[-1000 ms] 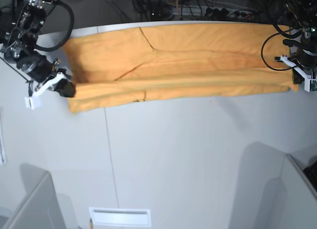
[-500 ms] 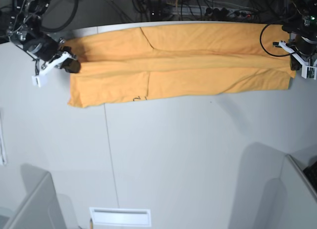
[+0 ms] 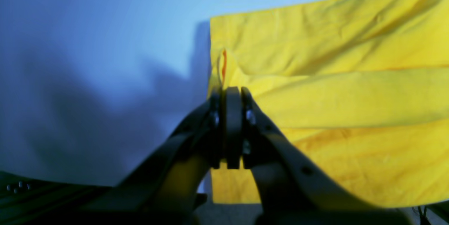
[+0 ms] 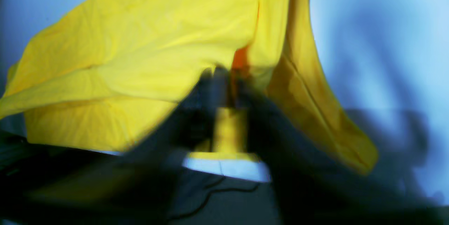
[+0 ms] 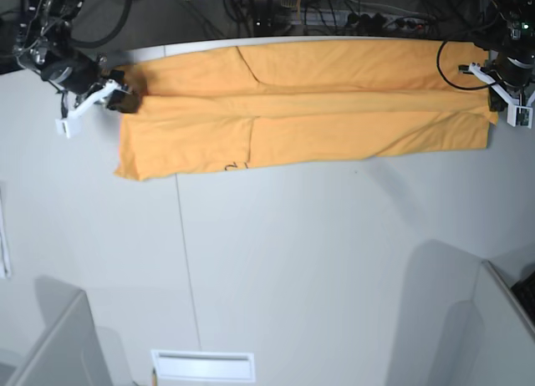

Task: Fold the T-shirt properly
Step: 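Release the hem and press the folded edge flat with the right gripper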

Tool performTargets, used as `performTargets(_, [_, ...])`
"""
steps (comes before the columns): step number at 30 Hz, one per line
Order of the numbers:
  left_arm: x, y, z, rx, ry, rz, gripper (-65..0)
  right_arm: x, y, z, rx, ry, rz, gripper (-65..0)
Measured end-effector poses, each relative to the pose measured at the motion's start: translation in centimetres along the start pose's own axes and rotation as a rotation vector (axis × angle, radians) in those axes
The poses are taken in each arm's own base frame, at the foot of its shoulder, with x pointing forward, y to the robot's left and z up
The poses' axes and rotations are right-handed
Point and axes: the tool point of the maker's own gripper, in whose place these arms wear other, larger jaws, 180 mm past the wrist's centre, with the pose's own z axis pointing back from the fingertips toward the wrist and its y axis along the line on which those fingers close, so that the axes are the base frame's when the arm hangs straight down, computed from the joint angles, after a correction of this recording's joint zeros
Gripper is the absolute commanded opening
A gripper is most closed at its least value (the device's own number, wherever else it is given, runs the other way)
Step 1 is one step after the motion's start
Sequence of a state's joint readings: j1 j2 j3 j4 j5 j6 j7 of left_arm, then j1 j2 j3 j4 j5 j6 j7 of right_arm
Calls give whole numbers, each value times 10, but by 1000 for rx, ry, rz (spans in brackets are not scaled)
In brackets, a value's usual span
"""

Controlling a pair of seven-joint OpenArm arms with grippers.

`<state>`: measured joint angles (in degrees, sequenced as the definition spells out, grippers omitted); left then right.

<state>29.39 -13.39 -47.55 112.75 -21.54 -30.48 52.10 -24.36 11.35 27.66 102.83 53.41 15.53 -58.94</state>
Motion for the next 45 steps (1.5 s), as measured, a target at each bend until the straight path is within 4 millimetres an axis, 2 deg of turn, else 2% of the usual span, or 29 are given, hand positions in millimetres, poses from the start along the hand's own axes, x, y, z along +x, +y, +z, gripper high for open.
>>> performTargets(1, [0, 0, 0, 1, 0, 0, -584, 0, -1, 1, -2, -3, -2, -353])
performTargets(3, [-1, 3, 1, 7, 1, 6, -464, 2, -7, 6, -18, -20, -13, -339])
performTargets(6, [1, 33, 14, 89, -26, 50, -283, 10, -16, 18, -56, -55, -11, -339])
performTargets(8, [-2, 54, 23, 157, -25, 71, -211, 15, -10, 19, -49, -62, 11, -339])
performTargets(10, [0, 56, 25, 159, -37, 88, -194, 19, -2, 20, -35, -75, 30, -342])
performTargets(12, [10, 45, 23, 97, -88, 132, -217, 25, 10, 15, -6, -80, 58, -390])
performTargets(14, [18, 36, 24, 44, -135, 165, -275, 24, 23, 7, 29, -58, 89, -492])
performTargets(15, [19, 35, 24, 35, -140, 173, -329, 23, 29, 4, 45, -51, 96, -564])
performTargets(16, [19, 33, 23, 26, -143, 179, -418, 22, 34, 0, 60, -49, 102, -650])
performTargets(18, [21, 30, 22, 18, -156, 205, -624, 18, 45, -8, 90, -26, 115, -650])
performTargets(19, [22, 27, 21, 13, -168, 223, -650, 18, 50, -13, 110, -20, 113, -650])
performTargets(21, [21, 21, 15, 2, -174, 264, -650, 23, 50, -23, 125, -13, 104, -650])
performTargets(23, [23, 19, 7, 6, -166, 263, -650, 32, 39, -30, 92, -14, 97, -650])
performTargets(26, [19, -4, -8, -30, -110, 187, -650, 48, 18, -38, -45, -11, 169, -650])
performTargets(28, [18, -20, -14, -61, -99, 179, -650, 63, 15, -45, -88, -35, 190, -650])
performTargets(30, [12, -28, -16, -66, -84, 188, -650, 70, 13, -54, -102, -30, 192, -650])
performTargets(33, [6, -25, -16, -51, -62, 182, -650, 74, 2, -63, -130, -6, 169, -650])
performTargets(36, [8, -24, -15, -50, -68, 180, -650, 91, -7, -72, -122, -51, 137, -650])
performTargets(40, [5, -24, -15, -49, -59, 178, -650, 91, -39, -80, -170, -36, 90, -650])
performTargets(45, [5, -24, -15, -50, -61, 180, -650, 96, -43, -88, -149, -67, 53, -650])
